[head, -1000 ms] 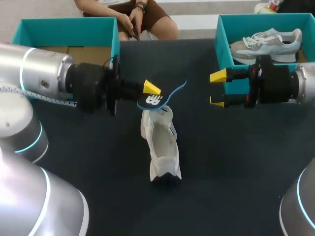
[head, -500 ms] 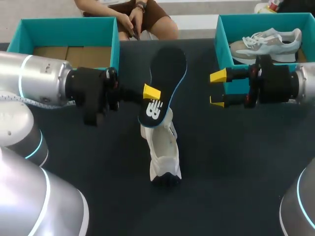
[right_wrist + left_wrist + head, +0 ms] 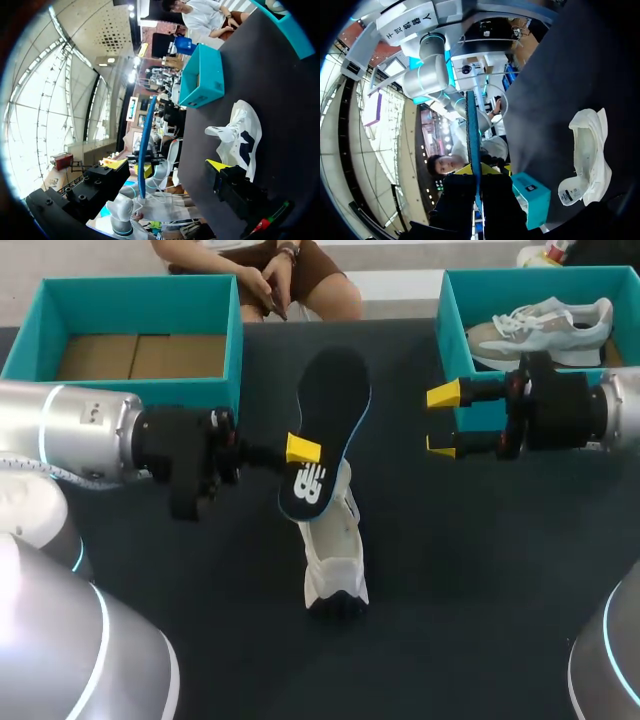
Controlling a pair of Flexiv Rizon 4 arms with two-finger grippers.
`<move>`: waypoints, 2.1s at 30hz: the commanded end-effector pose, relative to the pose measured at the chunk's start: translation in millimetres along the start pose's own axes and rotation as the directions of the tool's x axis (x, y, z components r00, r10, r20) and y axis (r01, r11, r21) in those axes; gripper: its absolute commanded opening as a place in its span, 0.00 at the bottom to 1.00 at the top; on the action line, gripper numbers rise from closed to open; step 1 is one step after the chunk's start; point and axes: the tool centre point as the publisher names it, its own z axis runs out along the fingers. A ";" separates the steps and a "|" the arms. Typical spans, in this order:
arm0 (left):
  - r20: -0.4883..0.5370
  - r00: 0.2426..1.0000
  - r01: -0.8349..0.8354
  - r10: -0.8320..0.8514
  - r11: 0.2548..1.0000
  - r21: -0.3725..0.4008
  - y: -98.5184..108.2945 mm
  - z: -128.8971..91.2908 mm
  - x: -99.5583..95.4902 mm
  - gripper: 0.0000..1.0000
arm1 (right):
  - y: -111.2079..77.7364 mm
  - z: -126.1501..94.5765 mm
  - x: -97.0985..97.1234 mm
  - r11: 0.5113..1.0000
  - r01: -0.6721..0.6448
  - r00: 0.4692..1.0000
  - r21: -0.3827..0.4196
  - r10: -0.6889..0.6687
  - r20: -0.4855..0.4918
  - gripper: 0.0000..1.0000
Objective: Take the shoe out of the shoebox, open the shoe tongue, remove and reinsert the insole, then place the shoe into the shoebox
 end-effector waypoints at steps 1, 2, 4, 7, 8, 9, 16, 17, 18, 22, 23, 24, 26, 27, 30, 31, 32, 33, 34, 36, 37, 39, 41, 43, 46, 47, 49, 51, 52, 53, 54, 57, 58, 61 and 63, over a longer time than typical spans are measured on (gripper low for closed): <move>-0.005 1.000 0.005 -0.005 1.000 -0.011 -4.8 -2.4 0.2 0.00 | 0.1 1.8 -0.6 1.000 -0.001 1.000 -0.001 0.001 0.001 1.00; -0.002 1.000 0.009 -0.010 1.000 -0.014 -4.9 -2.5 1.4 0.00 | 0.1 1.8 -0.6 1.000 -0.001 1.000 -0.001 0.001 0.001 1.00; 0.003 1.000 0.003 -0.003 1.000 -0.020 -5.3 -2.1 4.1 0.00 | 0.1 1.8 -0.6 1.000 -0.001 1.000 -0.001 0.001 0.001 1.00; 0.005 1.000 -0.015 0.015 0.999 -0.032 -6.1 0.2 9.0 0.00 | 0.1 1.8 -0.6 1.000 -0.001 1.000 -0.001 0.001 0.001 1.00; 0.006 1.000 -0.019 0.019 0.999 -0.040 -6.0 0.9 10.3 0.00 | 0.1 1.8 -0.6 1.000 -0.001 1.000 -0.001 0.001 0.001 1.00; 0.007 1.000 -0.013 0.014 0.998 -0.057 -5.4 2.8 13.0 0.00 | 0.1 1.8 -0.6 1.000 -0.001 1.000 -0.001 0.001 0.001 1.00; 0.008 0.999 -0.038 0.039 0.995 -0.088 -5.6 11.6 18.3 0.00 | 0.1 1.8 -0.6 1.000 -0.001 1.000 -0.001 0.001 0.001 1.00; 0.001 0.999 -0.049 0.049 0.994 -0.094 -5.5 12.7 19.1 0.00 | 0.1 1.8 -0.6 1.000 -0.001 1.000 -0.001 0.001 0.001 1.00; 0.001 0.999 -0.048 0.049 0.994 -0.093 -5.7 13.9 19.7 0.00 | 0.1 1.8 -0.6 1.000 -0.001 1.000 -0.001 0.001 0.001 1.00; 0.002 0.999 -0.043 0.043 0.995 -0.087 -5.5 19.7 22.3 0.00 | 0.6 8.3 0.4 1.000 -0.002 1.000 0.004 0.002 0.001 1.00; 0.001 0.999 -0.044 0.044 0.995 -0.087 -5.2 21.8 23.0 0.00 | 0.6 9.2 0.7 1.000 -0.004 1.000 -0.004 0.004 0.006 1.00; 0.002 0.999 -0.045 0.045 0.995 -0.086 -4.7 24.0 23.6 0.00 | 0.6 10.1 1.2 1.000 -0.004 1.000 -0.005 0.004 0.007 1.00; 0.003 0.999 -0.051 0.052 0.995 -0.083 -3.0 29.6 25.0 0.00 | 0.2 12.5 2.2 1.000 -0.001 1.000 -0.012 0.001 0.009 1.00; 0.003 0.999 -0.053 0.053 0.995 -0.083 -1.8 32.4 25.7 0.00 | -0.2 14.4 2.4 1.000 -0.002 1.000 -0.013 0.002 0.009 1.00; 0.008 0.997 -0.075 0.076 0.994 -0.085 2.7 41.0 27.4 0.00 | -1.6 20.3 1.6 1.000 -0.006 1.000 0.004 0.006 0.008 1.00; 0.009 0.997 -0.075 0.076 0.994 -0.085 4.3 43.5 27.8 0.00 | -2.2 22.4 1.5 1.000 -0.009 1.000 0.010 0.008 0.007 1.00; 0.010 0.997 -0.075 0.076 0.994 -0.085 5.9 46.0 28.7 0.00 | -2.9 24.3 1.7 1.000 -0.010 1.000 0.014 0.010 0.006 1.00; 0.010 0.997 -0.076 0.077 0.993 -0.086 7.3 48.3 29.7 0.00 | -3.4 26.0 1.9 1.000 -0.010 1.000 0.016 0.010 0.005 1.00; 0.011 0.997 -0.076 0.077 0.993 -0.086 8.8 50.6 30.7 0.00 | -3.7 27.4 1.9 1.000 -0.011 1.000 0.018 0.011 0.004 1.00; 0.009 0.997 -0.078 0.079 0.993 -0.086 11.6 55.2 33.6 0.00 | -3.9 29.5 2.0 1.000 -0.012 1.000 0.020 0.012 0.003 0.86; 0.008 0.997 -0.078 0.079 0.993 -0.084 12.6 57.3 34.9 0.00 | -3.9 30.8 2.1 1.000 -0.012 1.000 0.021 0.012 0.002 0.83; 0.006 0.997 -0.078 0.078 0.994 -0.082 13.6 60.2 35.8 0.00 | -4.0 32.9 2.3 1.000 -0.012 1.000 0.023 0.012 0.001 0.74; 0.005 0.997 -0.077 0.077 0.994 -0.080 15.0 65.0 37.0 0.00 | -4.1 35.6 2.5 1.000 -0.012 1.000 0.028 0.013 -0.001 0.62; 0.004 0.997 -0.076 0.077 0.994 -0.080 16.3 69.7 37.8 0.00 | -4.5 37.1 2.4 0.999 -0.013 1.000 0.031 0.013 -0.003 0.61; 0.000 0.997 -0.078 0.078 0.994 -0.083 18.1 77.1 40.7 0.00 | -5.1 37.9 1.7 0.999 -0.015 1.000 0.031 0.015 -0.006 0.56; -0.001 0.997 -0.078 0.078 0.993 -0.083 18.6 79.2 41.4 0.00 | -5.5 38.3 1.5 0.999 -0.015 1.000 0.031 0.015 -0.007 0.54; -0.004 0.997 -0.078 0.078 0.993 -0.086 19.3 83.1 42.2 0.00 | -5.8 39.1 1.2 0.999 -0.017 1.000 0.033 0.017 -0.009 0.50; -0.007 0.997 -0.082 0.081 0.993 -0.086 19.3 85.6 42.7 0.00 | -6.1 40.1 1.6 0.999 -0.018 1.000 0.036 0.019 -0.010 0.48; -0.007 0.997 -0.081 0.081 0.993 -0.086 18.9 87.5 42.7 0.00 | -6.1 40.2 1.6 0.999 -0.019 1.000 0.038 0.020 -0.010 0.48; -0.007 0.997 -0.083 0.082 0.993 -0.085 18.4 88.6 42.8 0.00 | -6.1 40.3 1.5 0.999 -0.019 1.000 0.038 0.020 -0.011 0.48; -0.008 0.996 -0.084 0.084 0.993 -0.085 17.7 89.6 43.0 0.00 | -6.0 40.4 1.5 0.999 -0.019 1.000 0.038 0.020 -0.011 0.47; -0.006 0.996 -0.084 0.084 0.993 -0.081 14.0 90.9 42.4 0.00 | -5.0 40.3 1.6 0.999 -0.018 1.000 0.037 0.019 -0.011 0.44; -0.004 0.997 -0.082 0.081 0.993 -0.080 13.0 91.1 42.7 0.00 | -4.4 40.0 1.5 0.999 -0.018 1.000 0.037 0.019 -0.011 0.42; -0.002 0.997 -0.077 0.078 0.994 -0.080 9.6 91.3 42.8 0.00 | -3.0 39.7 0.8 0.999 -0.019 1.000 0.042 0.020 -0.010 0.38; 0.000 0.997 -0.073 0.074 0.994 -0.080 7.4 91.3 42.5 0.00 | -2.4 39.7 0.8 0.999 -0.020 1.000 0.045 0.020 -0.010 0.37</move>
